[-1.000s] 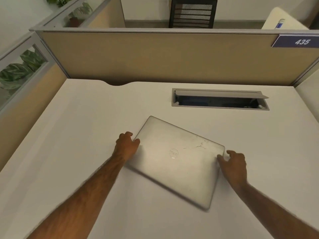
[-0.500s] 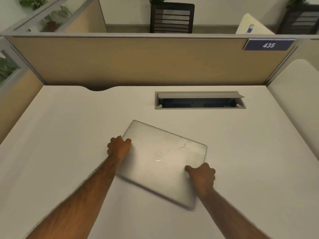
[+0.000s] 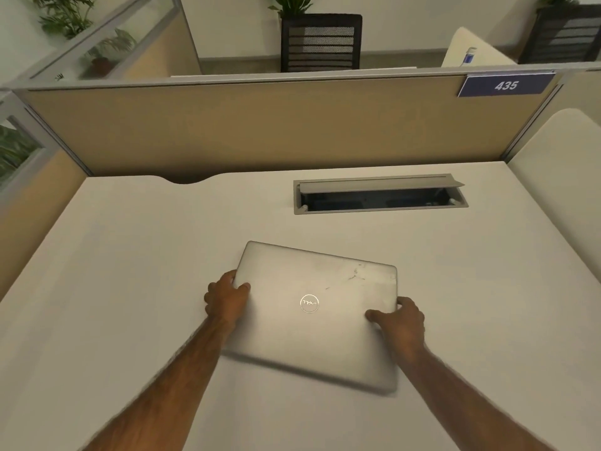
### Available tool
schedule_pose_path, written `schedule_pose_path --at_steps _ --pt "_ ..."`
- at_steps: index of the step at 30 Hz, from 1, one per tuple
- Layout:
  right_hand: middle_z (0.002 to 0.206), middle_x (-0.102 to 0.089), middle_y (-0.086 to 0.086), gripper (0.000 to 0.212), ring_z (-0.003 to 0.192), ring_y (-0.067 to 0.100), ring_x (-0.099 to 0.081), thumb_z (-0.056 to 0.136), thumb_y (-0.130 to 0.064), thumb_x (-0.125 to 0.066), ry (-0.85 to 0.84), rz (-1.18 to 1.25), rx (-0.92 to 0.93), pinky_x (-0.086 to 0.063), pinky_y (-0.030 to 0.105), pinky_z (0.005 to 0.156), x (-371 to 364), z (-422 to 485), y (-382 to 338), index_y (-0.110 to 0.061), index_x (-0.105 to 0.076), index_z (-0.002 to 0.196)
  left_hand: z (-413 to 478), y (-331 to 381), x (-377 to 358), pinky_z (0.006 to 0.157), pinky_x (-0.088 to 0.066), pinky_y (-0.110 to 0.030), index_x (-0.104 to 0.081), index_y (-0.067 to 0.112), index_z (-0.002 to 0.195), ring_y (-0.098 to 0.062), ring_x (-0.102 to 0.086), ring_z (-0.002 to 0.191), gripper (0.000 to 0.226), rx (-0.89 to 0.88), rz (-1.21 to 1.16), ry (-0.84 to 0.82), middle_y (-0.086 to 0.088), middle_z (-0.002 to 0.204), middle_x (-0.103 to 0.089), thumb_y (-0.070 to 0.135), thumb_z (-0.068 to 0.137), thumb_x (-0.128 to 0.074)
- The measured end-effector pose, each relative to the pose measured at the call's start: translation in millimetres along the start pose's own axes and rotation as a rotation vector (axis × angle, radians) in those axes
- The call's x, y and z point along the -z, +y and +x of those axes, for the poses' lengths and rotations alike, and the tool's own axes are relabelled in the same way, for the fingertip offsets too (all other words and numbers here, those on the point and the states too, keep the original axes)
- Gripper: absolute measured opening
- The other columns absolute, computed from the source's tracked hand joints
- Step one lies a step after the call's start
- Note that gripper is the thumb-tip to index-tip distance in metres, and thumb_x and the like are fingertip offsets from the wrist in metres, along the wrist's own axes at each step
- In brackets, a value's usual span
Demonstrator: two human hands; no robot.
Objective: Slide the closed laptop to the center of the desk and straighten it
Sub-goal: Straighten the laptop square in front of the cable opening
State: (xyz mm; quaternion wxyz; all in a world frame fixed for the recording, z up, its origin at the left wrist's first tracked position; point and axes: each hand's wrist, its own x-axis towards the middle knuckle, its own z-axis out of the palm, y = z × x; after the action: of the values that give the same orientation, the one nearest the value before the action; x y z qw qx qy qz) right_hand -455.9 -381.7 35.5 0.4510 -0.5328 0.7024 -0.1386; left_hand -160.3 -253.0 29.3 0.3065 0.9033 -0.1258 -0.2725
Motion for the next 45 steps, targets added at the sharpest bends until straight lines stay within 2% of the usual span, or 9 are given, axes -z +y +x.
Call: schedule_pose_path --at_steps 9,21,31,39,45 --pt "0.131 -0.060 0.013 0.076 0.116 0.038 -0.063 0.066 -0.042 -0.090 0.024 0.015 0.088 -0.054 0.051 0.099 10 38 -27 -0.015 -0.061 0.132 -22 4 -9 0.107 -0.047 -0.052 -0.055 0.025 0.140 -0.040 -0.049 0.126 0.050 0.032 -0.124 0.093 -0.018 0.134 -0.049 0.028 0.091 -0.062" --pt "0.130 -0.057 0.014 0.074 0.121 0.038 -0.059 0.065 -0.042 -0.089 0.041 -0.058 0.101 -0.051 0.051 0.102 1 58 -33 -0.016 -0.063 0.129 -31 -11 -21 0.107 -0.047 -0.052 -0.053 0.021 0.142 -0.042 -0.050 0.126 0.051 0.074 -0.160 0.089 -0.019 0.136 -0.050 0.026 0.092 -0.062" --pt "0.129 -0.055 0.012 0.069 0.121 0.037 -0.057 0.068 -0.042 -0.086 0.030 -0.066 0.075 -0.051 0.052 0.102 -16 44 -24 -0.016 -0.062 0.127 -27 -25 -12 0.106 -0.049 -0.052 -0.055 0.019 0.141 -0.041 -0.054 0.123 0.051 0.060 -0.135 0.102 -0.019 0.134 -0.054 0.025 0.091 -0.063" --pt "0.130 -0.056 0.013 0.071 0.122 0.038 -0.057 0.070 -0.042 -0.085 0.051 -0.081 0.076 -0.051 0.054 0.101 -17 39 -21 -0.014 -0.061 0.131 -25 -27 -12 0.110 -0.042 -0.049 -0.048 0.020 0.146 -0.041 -0.041 0.132 0.051 0.054 -0.042 0.085 -0.019 0.139 -0.045 0.026 0.096 -0.057" --pt "0.130 -0.055 0.013 0.071 0.122 0.038 -0.057 0.070 -0.044 -0.084 0.059 -0.112 0.058 -0.051 0.055 0.100 -18 36 -24 -0.016 -0.061 0.131 -26 -28 -11 0.113 -0.040 -0.049 -0.044 0.019 0.149 -0.040 -0.039 0.135 0.053 0.039 -0.001 0.068 -0.019 0.143 -0.042 0.027 0.098 -0.054"
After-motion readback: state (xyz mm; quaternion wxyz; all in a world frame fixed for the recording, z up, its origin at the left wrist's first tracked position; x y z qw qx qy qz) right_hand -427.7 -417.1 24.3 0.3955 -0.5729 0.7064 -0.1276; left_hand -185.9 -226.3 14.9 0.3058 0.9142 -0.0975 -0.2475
